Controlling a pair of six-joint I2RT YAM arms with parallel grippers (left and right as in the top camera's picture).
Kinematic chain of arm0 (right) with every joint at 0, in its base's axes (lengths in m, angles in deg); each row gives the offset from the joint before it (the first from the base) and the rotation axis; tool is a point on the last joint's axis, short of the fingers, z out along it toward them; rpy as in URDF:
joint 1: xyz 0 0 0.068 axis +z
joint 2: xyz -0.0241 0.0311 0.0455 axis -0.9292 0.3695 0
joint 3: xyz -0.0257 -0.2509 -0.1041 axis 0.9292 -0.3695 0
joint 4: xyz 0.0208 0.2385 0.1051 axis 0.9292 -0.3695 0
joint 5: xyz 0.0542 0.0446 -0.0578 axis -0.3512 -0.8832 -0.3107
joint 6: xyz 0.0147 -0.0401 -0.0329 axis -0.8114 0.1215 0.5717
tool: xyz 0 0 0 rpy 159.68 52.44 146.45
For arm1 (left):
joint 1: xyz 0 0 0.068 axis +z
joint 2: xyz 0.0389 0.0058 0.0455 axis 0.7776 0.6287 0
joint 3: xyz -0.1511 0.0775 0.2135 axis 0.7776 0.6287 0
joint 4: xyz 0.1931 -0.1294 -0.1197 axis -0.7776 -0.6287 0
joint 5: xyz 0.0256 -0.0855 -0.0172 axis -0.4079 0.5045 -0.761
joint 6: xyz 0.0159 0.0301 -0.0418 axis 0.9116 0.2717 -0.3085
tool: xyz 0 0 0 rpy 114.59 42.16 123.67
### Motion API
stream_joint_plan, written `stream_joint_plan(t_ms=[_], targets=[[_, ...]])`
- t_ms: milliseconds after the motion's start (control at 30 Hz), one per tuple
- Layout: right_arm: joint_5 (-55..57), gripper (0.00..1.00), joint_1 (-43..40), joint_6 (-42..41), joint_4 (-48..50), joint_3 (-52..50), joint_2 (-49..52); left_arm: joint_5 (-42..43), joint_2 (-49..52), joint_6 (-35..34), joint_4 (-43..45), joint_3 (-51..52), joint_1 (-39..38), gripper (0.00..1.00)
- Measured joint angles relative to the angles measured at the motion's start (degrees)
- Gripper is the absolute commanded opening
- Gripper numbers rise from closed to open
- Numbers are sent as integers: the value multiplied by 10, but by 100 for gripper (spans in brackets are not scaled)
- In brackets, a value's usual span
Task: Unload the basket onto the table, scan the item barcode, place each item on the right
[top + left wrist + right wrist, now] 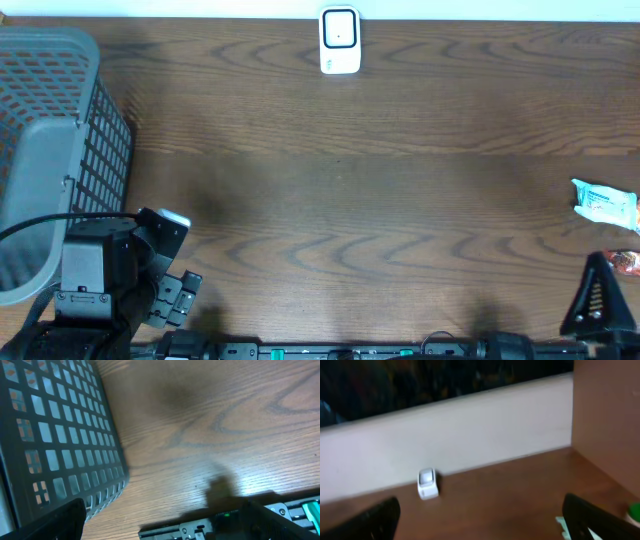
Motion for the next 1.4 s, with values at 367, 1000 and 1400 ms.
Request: stream_joint_plan(t_ms=[367, 1000, 1400], targets=[[-3, 99, 15, 0, 284, -322, -162, 0, 0, 0, 0, 1, 0, 98], [-7, 99, 35, 0, 596, -657, -262, 0, 0, 0, 0, 1, 0, 98], [-7, 99, 48, 0, 683, -798, -280, 0, 0, 0, 0, 1, 0, 98]])
